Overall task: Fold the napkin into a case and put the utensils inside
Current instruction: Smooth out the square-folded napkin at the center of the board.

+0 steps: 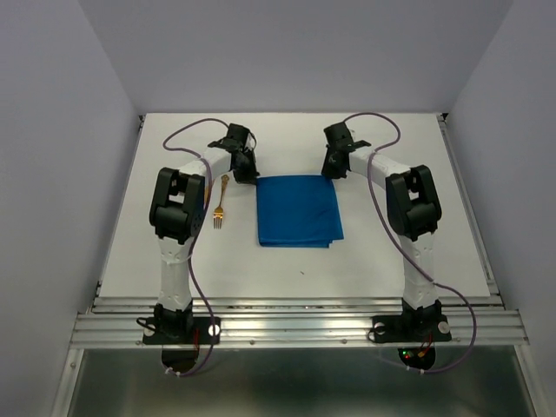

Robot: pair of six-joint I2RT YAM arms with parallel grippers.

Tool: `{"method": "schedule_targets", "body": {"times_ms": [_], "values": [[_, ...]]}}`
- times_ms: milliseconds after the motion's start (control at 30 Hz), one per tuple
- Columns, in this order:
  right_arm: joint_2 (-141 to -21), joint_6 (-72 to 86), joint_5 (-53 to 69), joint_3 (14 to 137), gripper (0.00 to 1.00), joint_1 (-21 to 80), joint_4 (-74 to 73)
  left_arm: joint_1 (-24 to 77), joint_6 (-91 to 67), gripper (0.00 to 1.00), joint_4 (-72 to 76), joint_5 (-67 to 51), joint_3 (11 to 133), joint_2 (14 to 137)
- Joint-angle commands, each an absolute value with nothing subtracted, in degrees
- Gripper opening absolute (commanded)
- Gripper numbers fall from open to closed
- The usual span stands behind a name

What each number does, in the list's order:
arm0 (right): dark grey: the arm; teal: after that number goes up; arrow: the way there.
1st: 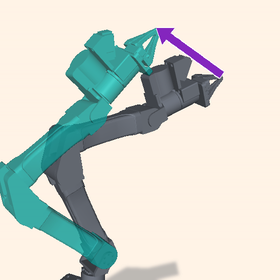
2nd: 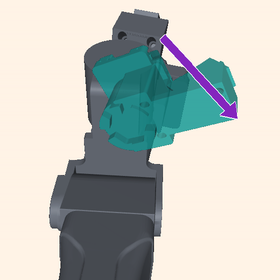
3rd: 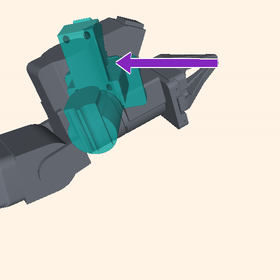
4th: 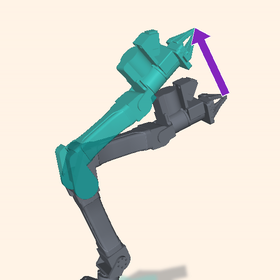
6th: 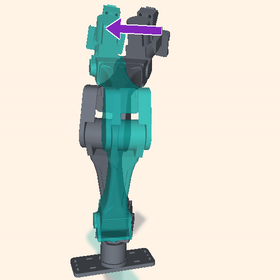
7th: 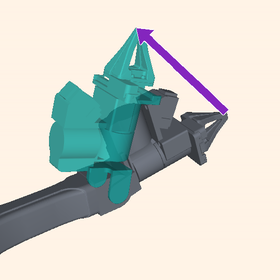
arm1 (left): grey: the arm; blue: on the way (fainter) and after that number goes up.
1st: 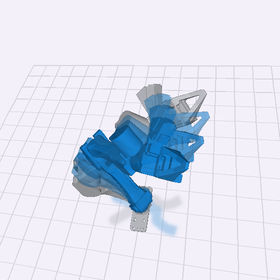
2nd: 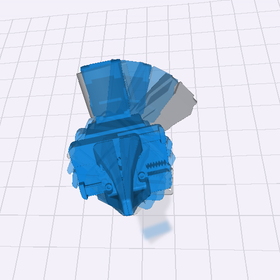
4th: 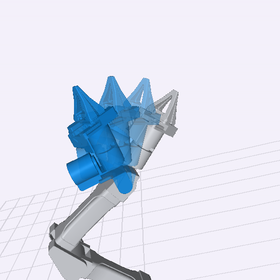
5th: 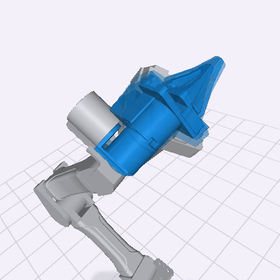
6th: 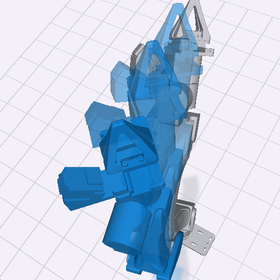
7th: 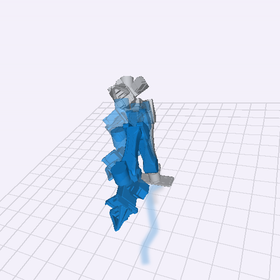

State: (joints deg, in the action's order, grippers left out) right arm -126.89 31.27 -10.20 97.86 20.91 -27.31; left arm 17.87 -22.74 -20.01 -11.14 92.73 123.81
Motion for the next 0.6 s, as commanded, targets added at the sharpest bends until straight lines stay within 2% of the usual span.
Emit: {"method": "schedule_targets", "body": {"times_ms": [0, 133, 333, 567], "values": [[-126.48, 31.20, -9.23, 96.86, 0.01, 20.92, -26.81, 17.93, -21.36, 0.00, -21.10, -11.60, 93.78, 122.97], [-124.46, 31.29, -9.40, 96.15, 0.01, 20.92, -26.63, 18.02, -21.53, 0.00, -21.27, -11.17, 93.96, 120.77], [-115.15, 30.85, -5.37, 91.76, 0.01, 20.92, -23.12, 19.07, -22.23, 0.00, -20.92, -9.40, 91.06, 114.27], [-103.02, 32.96, -4.74, 76.92, 0.02, 23.02, -20.57, 22.94, -26.01, 0.00, -16.44, -9.67, 75.88, 102.15]]}}
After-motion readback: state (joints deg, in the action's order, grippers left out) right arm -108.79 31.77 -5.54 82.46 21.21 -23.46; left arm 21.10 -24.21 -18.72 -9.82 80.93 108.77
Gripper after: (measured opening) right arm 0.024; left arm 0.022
